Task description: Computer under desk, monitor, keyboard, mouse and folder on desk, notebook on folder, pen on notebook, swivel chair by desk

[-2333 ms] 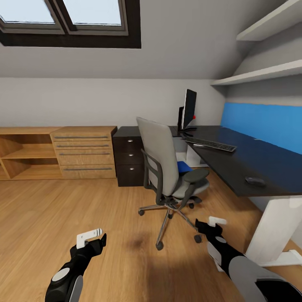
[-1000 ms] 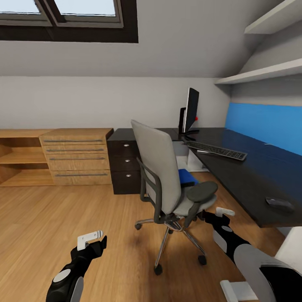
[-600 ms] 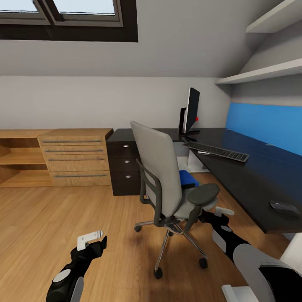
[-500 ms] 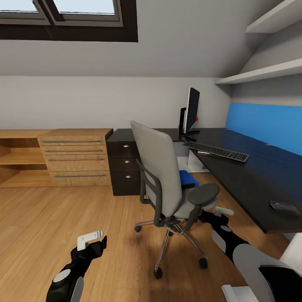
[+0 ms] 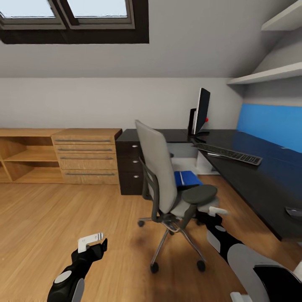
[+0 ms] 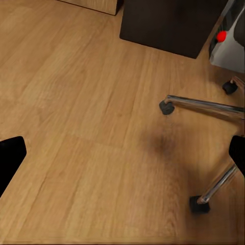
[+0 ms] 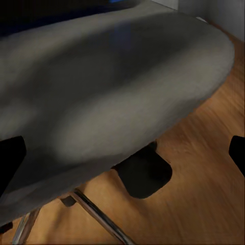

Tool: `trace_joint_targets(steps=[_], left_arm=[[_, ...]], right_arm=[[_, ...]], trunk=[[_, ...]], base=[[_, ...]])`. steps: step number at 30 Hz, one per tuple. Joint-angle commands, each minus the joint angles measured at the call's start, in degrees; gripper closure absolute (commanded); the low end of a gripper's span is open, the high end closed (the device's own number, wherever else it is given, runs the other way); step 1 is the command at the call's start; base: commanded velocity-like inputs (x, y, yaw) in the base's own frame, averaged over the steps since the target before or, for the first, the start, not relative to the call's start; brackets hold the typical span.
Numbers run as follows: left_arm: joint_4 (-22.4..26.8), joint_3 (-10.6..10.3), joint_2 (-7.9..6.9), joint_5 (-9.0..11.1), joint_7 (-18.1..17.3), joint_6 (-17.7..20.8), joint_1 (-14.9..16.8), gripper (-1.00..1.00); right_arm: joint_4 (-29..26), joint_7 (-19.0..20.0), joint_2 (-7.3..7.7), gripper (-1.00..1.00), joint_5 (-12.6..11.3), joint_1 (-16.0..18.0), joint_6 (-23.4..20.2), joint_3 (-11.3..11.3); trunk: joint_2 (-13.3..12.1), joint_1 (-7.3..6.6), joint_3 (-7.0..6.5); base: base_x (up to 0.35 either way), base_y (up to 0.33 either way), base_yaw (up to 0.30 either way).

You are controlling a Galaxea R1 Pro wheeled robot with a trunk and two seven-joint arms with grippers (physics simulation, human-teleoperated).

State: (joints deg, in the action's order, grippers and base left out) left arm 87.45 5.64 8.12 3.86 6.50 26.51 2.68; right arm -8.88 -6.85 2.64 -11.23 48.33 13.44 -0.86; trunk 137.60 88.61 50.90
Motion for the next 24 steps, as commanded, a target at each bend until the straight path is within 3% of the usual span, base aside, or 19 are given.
trace_joint_targets(steps=[1, 24], left_arm=[[-0.2, 0.0, 0.04, 0.4, 0.3, 0.3, 0.0, -1.00], [-0.5, 0.2, -0.38, 0.4, 0.3, 0.2, 0.0, -1.00]], right_arm=[[0.1, 0.1, 0.00, -1.00, -0.5, 0.0, 0.2, -0.5], [0.2, 0.1, -0.03, -1.00, -0.5, 0.0, 0.2, -0.5]], trunk=[[0.0, -0.01, 0.03], [0.0, -0.01, -1.05]], base=[[0.000, 0.000, 0.256], [0.000, 0.000, 0.254]])
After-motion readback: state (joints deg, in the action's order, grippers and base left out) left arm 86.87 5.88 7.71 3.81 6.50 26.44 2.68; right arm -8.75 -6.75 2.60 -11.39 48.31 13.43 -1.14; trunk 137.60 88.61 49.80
